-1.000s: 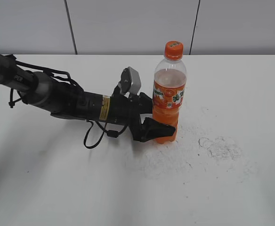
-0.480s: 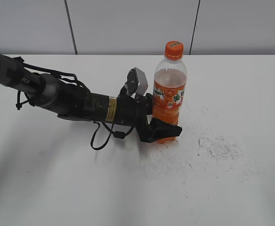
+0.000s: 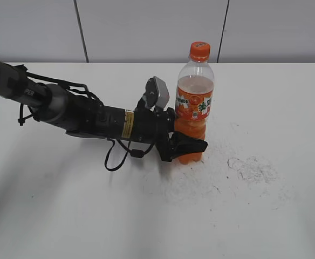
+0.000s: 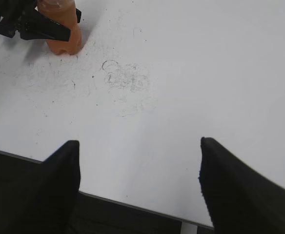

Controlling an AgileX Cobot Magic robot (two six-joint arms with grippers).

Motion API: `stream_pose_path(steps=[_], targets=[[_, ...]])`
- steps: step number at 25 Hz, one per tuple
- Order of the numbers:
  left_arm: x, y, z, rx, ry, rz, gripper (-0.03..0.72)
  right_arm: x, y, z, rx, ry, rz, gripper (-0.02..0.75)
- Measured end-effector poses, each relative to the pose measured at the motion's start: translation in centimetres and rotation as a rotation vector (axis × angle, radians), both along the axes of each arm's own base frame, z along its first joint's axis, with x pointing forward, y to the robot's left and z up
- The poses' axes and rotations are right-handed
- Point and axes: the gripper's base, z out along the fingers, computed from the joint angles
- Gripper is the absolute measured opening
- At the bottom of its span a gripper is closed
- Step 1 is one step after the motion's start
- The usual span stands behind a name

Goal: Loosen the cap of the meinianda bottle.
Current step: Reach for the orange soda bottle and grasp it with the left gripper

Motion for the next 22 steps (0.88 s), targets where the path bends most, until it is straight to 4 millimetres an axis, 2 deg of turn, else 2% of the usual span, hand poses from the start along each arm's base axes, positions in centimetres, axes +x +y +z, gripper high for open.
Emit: stream_pose_path(steps=[11, 17, 20, 22], targets=[[0.0, 0.0, 0.0, 0.000, -0.013, -0.008, 0.512, 0.0, 0.0, 0.0, 0.003, -0.001, -0.002, 0.565], [-0.1, 0.0, 0.0, 0.002, -0.061, -0.030, 0.508, 0.4, 0.1, 0.3, 0.129, 0.014, -0.074, 0.565], [-0.1, 0.0, 0.0, 0.002, -0.063, -0.030, 0.508, 2.0, 0.4, 1.4, 0.196, 0.057, -0.087, 0.565], [-0.1, 0.0, 0.0, 0.002, -0.063, -0.030, 0.508, 4.1, 0.9, 3.3, 0.278, 0.052, -0.081, 0.565]])
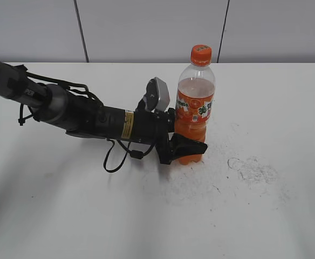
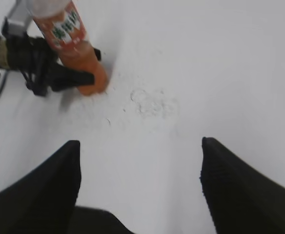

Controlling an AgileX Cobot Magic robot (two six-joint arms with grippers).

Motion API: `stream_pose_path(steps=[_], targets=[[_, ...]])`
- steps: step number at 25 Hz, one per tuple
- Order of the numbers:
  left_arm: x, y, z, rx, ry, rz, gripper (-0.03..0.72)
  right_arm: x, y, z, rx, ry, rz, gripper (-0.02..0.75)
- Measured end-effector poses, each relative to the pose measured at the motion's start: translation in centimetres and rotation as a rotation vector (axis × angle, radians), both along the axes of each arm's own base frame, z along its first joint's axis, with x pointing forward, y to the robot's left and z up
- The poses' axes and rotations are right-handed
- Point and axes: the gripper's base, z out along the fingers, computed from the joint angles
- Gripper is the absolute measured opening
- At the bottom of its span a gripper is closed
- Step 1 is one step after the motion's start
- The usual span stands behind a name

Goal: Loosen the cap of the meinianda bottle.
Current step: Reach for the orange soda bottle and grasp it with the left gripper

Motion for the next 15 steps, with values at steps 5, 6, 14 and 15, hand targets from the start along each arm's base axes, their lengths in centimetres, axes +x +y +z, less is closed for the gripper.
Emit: stream_pose_path(steps=[5, 6, 14, 15], targets=[[0.0, 0.0, 0.0, 0.000, -0.001, 0.000, 0.508, 5.1, 0.9, 4.0, 0.170, -0.017, -0.016, 0.565], [0.0, 0.0, 0.0, -0.001, -0.002, -0.001, 0.506, 6.3, 1.1, 4.7, 0.193, -0.009, -0.012, 0.565], [0.0, 0.0, 0.0, -0.003, -0.001, -0.003, 0.505, 16.3, 3.9, 9.6, 0.282, 0.123, 0.244, 0.565], [0.0, 0.0, 0.0, -0.003, -0.001, -0.003, 0.505, 17.3, 4.2, 10.0, 0.295, 0.153, 0.278, 0.565]])
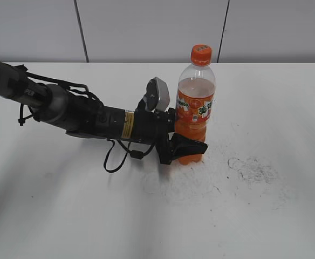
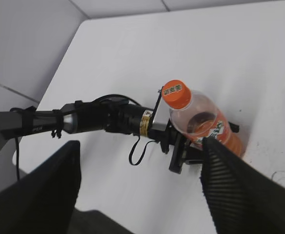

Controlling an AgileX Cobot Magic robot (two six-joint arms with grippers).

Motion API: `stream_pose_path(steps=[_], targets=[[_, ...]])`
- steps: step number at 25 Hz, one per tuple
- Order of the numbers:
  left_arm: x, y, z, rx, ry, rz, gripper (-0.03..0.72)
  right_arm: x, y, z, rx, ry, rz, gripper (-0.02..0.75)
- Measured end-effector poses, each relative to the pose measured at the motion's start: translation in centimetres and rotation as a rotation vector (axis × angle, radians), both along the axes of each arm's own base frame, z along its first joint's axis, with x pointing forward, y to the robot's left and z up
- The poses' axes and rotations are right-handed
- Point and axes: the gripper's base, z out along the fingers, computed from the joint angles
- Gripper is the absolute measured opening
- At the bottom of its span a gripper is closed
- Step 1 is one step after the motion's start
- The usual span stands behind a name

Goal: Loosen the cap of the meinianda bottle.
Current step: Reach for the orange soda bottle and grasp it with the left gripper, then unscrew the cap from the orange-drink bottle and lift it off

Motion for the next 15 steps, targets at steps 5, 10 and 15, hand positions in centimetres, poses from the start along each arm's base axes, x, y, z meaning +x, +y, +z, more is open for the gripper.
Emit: stream_pose_path(steps=[5, 10, 15], targets=[[0.0, 0.0, 0.0, 0.000, 0.000, 0.000, 0.505, 4.2, 2.2, 0.5, -0.017, 0.131, 0.163, 0.565], [0.0, 0.0, 0.0, -0.001, 0.001, 0.001, 0.505, 6.4, 5.7, 0.6, -0.170, 0.202, 0.218, 0.565], [0.0, 0.0, 0.0, -0.002, 0.001, 0.002, 0.505, 8.2, 8.8, -0.3, -0.349, 0.288, 0.205, 0.565]])
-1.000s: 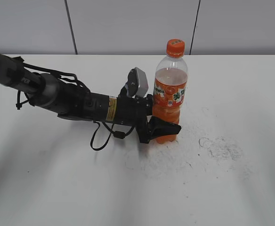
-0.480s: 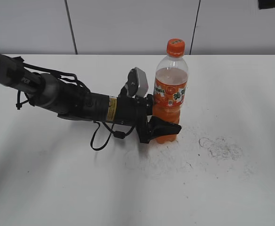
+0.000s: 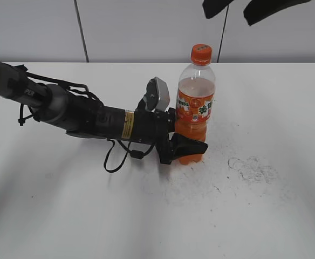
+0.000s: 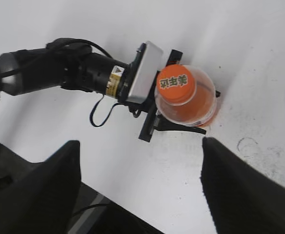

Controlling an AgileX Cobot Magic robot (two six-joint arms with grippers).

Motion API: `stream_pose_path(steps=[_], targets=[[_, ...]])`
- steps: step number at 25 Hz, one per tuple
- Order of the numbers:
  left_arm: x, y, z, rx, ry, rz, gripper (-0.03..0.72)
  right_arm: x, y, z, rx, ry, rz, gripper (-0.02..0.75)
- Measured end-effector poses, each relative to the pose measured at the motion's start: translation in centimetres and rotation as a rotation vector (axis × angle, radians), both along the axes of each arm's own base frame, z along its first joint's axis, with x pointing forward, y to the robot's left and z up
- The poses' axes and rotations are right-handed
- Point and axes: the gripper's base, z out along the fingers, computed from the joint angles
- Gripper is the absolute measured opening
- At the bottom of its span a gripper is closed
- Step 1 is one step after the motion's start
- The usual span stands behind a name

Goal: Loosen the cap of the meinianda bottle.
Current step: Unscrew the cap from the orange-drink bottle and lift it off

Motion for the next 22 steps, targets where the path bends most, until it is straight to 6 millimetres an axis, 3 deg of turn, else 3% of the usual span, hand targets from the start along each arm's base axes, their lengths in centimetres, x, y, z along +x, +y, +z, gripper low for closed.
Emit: stream_pose_path(steps=[6, 10, 22], targets=[[0.0, 0.0, 0.0, 0.000, 0.000, 0.000, 0.505, 3.0, 2.7, -2.3, -0.103, 0.033, -0.035, 0.565], [0.0, 0.0, 0.0, 0.000, 0.000, 0.000, 0.505, 4.2, 3.2, -4.3, -0.131, 0.078, -0.036, 0.565], [0.0, 0.0, 0.0, 0.000, -0.001, 0.000, 0.505, 5.2, 3.7, -6.2, -0.160, 0.114, -0.032, 0.565]])
